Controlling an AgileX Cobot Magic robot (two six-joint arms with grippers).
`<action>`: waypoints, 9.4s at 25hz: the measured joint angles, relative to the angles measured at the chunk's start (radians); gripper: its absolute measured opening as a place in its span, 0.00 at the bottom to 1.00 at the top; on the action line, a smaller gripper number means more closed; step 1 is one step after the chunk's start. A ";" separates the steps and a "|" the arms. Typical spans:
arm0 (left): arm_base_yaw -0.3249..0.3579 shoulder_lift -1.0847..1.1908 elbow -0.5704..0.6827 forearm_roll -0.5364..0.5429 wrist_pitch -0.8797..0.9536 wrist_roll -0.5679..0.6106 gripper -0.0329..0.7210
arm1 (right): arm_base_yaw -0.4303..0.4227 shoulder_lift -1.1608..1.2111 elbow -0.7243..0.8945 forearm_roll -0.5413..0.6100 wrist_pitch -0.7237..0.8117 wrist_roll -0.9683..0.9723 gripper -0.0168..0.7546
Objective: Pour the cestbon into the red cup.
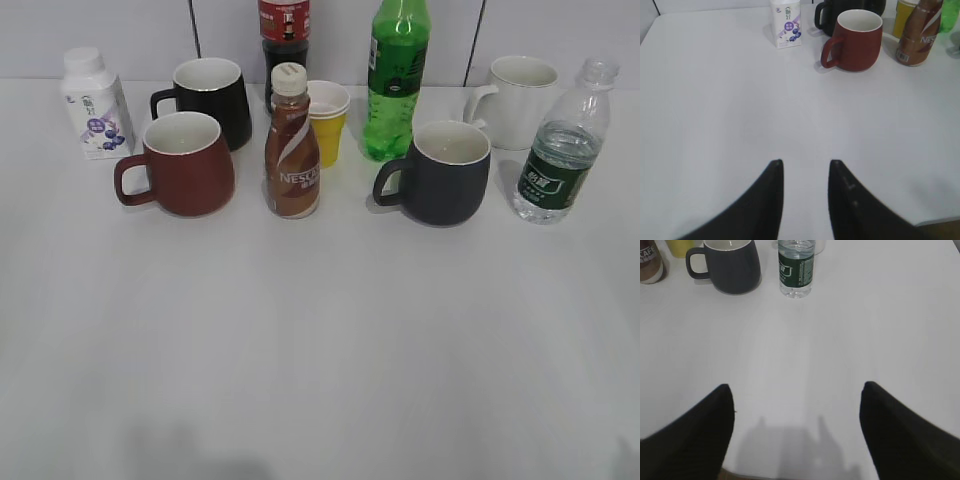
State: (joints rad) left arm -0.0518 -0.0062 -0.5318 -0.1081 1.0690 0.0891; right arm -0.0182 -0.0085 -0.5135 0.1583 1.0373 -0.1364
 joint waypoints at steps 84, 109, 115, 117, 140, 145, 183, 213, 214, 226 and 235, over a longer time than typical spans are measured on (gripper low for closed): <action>-0.267 1.511 0.080 -0.117 -1.659 -0.012 0.59 | 0.003 0.835 0.117 0.046 -1.258 0.000 0.78; -0.352 1.909 0.081 -0.146 -2.247 -0.082 0.59 | 0.003 1.031 0.114 -0.041 -1.342 0.041 0.78; -0.352 1.918 0.081 -0.146 -2.272 -0.082 0.59 | 0.003 1.031 0.114 -0.041 -1.347 0.042 0.78; -0.352 1.920 0.077 -0.146 -2.273 -0.082 0.59 | 0.003 1.031 0.114 -0.041 -1.348 0.042 0.78; -0.249 2.037 -0.068 -0.031 -2.240 -0.083 0.59 | 0.003 1.031 0.114 -0.041 -1.356 0.044 0.78; -0.248 2.041 -0.108 -0.021 -2.204 -0.083 0.59 | 0.003 1.031 0.114 -0.041 -1.356 0.044 0.78; -0.246 2.074 -0.136 0.089 -2.218 -0.089 0.13 | 0.003 1.031 0.114 -0.054 -1.358 0.044 0.78; -0.194 2.074 -0.129 0.247 -2.228 -0.089 0.36 | 0.003 1.031 0.114 -0.054 -1.358 0.044 0.78; -0.192 2.074 -0.137 0.259 -2.218 -0.089 0.37 | 0.003 1.031 0.114 -0.054 -1.358 0.044 0.78; -0.183 2.074 -0.183 0.315 -2.158 -0.089 0.44 | 0.003 1.031 0.114 -0.054 -1.359 0.045 0.78; -0.171 2.074 -0.183 0.348 -2.159 -0.089 0.52 | 0.003 1.031 0.114 -0.054 -1.359 0.045 0.78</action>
State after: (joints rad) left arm -0.2225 2.0678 -0.7148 0.2395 -1.0897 0.0000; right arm -0.0151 1.0230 -0.3991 0.1039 -0.3215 -0.0912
